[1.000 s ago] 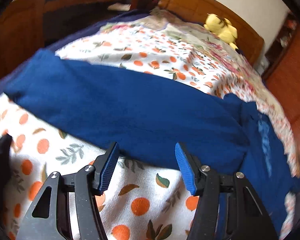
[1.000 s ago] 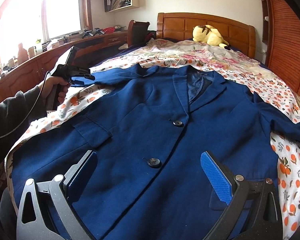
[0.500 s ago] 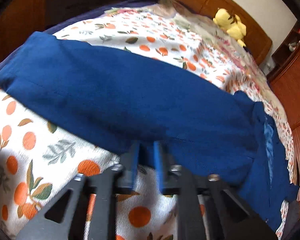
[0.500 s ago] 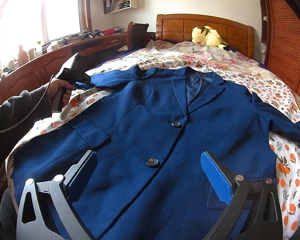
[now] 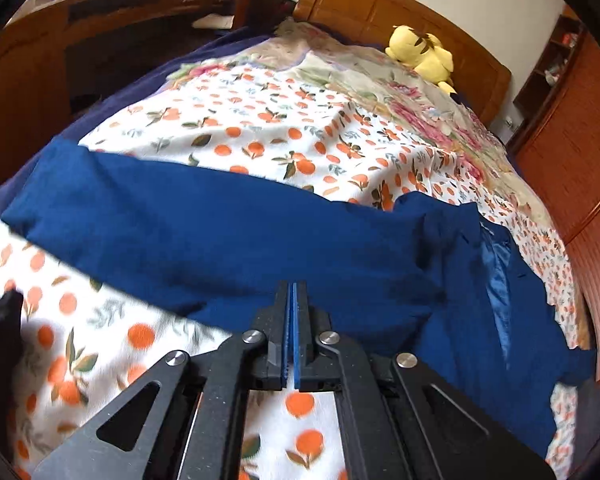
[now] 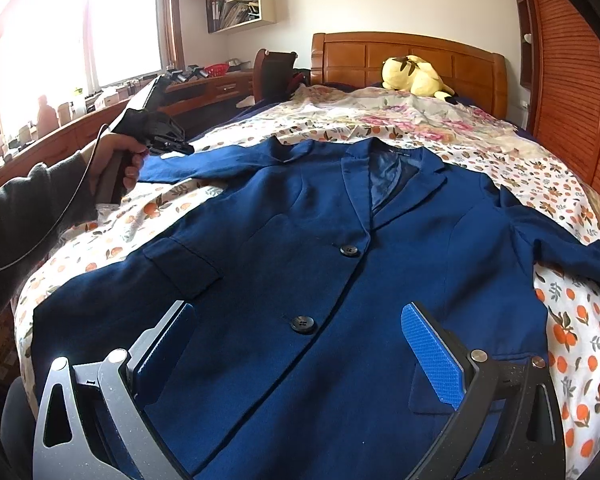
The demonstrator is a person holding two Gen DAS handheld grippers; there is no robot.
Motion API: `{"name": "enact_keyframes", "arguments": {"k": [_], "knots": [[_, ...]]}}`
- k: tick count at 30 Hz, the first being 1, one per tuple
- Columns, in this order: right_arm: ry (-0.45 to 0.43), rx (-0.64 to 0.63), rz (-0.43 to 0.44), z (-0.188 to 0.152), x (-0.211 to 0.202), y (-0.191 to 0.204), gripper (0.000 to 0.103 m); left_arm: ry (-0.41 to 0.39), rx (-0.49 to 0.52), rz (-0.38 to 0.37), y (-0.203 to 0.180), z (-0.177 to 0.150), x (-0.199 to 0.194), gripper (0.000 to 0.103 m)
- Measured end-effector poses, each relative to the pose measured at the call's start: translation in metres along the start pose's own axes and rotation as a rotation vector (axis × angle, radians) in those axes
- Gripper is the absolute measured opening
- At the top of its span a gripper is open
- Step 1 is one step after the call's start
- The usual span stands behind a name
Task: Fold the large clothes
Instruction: 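Carry the held sleeve with the left gripper across the jacket front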
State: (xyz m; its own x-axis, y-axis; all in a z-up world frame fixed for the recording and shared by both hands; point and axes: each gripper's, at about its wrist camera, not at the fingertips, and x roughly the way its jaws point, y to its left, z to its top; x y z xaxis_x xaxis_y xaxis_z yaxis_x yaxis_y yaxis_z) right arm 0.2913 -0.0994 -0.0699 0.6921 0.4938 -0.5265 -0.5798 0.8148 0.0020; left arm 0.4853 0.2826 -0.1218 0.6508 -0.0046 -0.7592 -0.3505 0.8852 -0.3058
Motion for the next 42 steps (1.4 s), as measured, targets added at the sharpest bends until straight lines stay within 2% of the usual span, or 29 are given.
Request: {"name": "enact_keyframes", "arguments": {"k": [1, 2, 3, 4, 6, 9, 12, 15, 17, 19, 20, 21, 22, 26, 34, 38, 39, 40, 41, 42], "knots": [[-0.004, 0.002, 0.002, 0.000, -0.001, -0.001, 0.103, 0.007, 0.014, 0.009, 0.001, -0.002, 0.000, 0.030], [-0.009, 0.002, 0.004, 0.000, -0.002, -0.001, 0.103, 0.009, 0.024, 0.020, 0.003, -0.004, 0.000, 0.045], [-0.012, 0.002, 0.006, 0.000, -0.003, 0.000, 0.103, 0.007, 0.027, 0.036, 0.006, -0.008, 0.001, 0.072], [-0.014, 0.002, 0.007, 0.000, -0.003, 0.000, 0.103, 0.011, 0.014, 0.044, 0.012, -0.011, 0.004, 0.094], [-0.018, -0.001, 0.012, 0.000, -0.003, 0.002, 0.103, 0.028, -0.029, 0.041, 0.025, -0.016, 0.010, 0.101], [-0.019, -0.009, 0.010, -0.001, -0.002, 0.003, 0.103, 0.066, -0.073, 0.056, 0.038, -0.023, 0.025, 0.101], [-0.012, -0.007, 0.005, -0.003, 0.001, 0.001, 0.103, 0.104, -0.114, 0.038, 0.047, -0.027, 0.048, 0.101], [-0.001, 0.000, 0.002, -0.002, 0.005, -0.002, 0.103, 0.064, -0.127, 0.030, 0.048, -0.023, 0.058, 0.100], [0.005, -0.001, -0.003, -0.001, 0.006, -0.002, 0.103, 0.038, -0.152, 0.003, 0.050, -0.016, 0.062, 0.086], [0.011, 0.000, -0.004, -0.001, 0.009, -0.002, 0.103, 0.041, -0.168, 0.007, 0.050, -0.007, 0.067, 0.042], [0.012, 0.001, -0.003, 0.000, 0.010, -0.002, 0.103, 0.048, -0.172, 0.015, 0.051, -0.004, 0.069, 0.034], [0.012, 0.000, -0.003, 0.000, 0.010, -0.002, 0.103, 0.054, -0.172, 0.011, 0.051, -0.001, 0.071, 0.014], [0.011, -0.001, -0.005, 0.001, 0.009, -0.001, 0.103, 0.061, -0.163, -0.001, 0.049, 0.002, 0.071, 0.006], [0.001, -0.008, -0.005, 0.000, 0.003, -0.001, 0.103, -0.004, -0.022, 0.075, 0.016, 0.002, 0.041, 0.004], [-0.061, 0.013, -0.010, -0.001, -0.025, -0.007, 0.103, -0.091, 0.302, -0.019, -0.110, -0.031, -0.056, 0.004], [-0.088, 0.036, 0.006, -0.002, -0.037, -0.009, 0.103, -0.065, 0.352, -0.027, -0.143, -0.051, -0.082, 0.006], [-0.094, 0.034, 0.005, -0.003, -0.040, -0.009, 0.103, -0.059, 0.381, -0.016, -0.150, -0.055, -0.084, 0.014], [-0.098, 0.029, 0.003, -0.003, -0.041, -0.008, 0.103, -0.060, 0.415, -0.017, -0.155, -0.062, -0.086, 0.029], [-0.101, 0.027, 0.001, -0.004, -0.041, -0.008, 0.103, -0.057, 0.431, -0.029, -0.158, -0.065, -0.086, 0.037], [-0.102, 0.027, 0.001, -0.004, -0.041, -0.007, 0.103, -0.052, 0.437, -0.045, -0.156, -0.068, -0.088, 0.049]]}}
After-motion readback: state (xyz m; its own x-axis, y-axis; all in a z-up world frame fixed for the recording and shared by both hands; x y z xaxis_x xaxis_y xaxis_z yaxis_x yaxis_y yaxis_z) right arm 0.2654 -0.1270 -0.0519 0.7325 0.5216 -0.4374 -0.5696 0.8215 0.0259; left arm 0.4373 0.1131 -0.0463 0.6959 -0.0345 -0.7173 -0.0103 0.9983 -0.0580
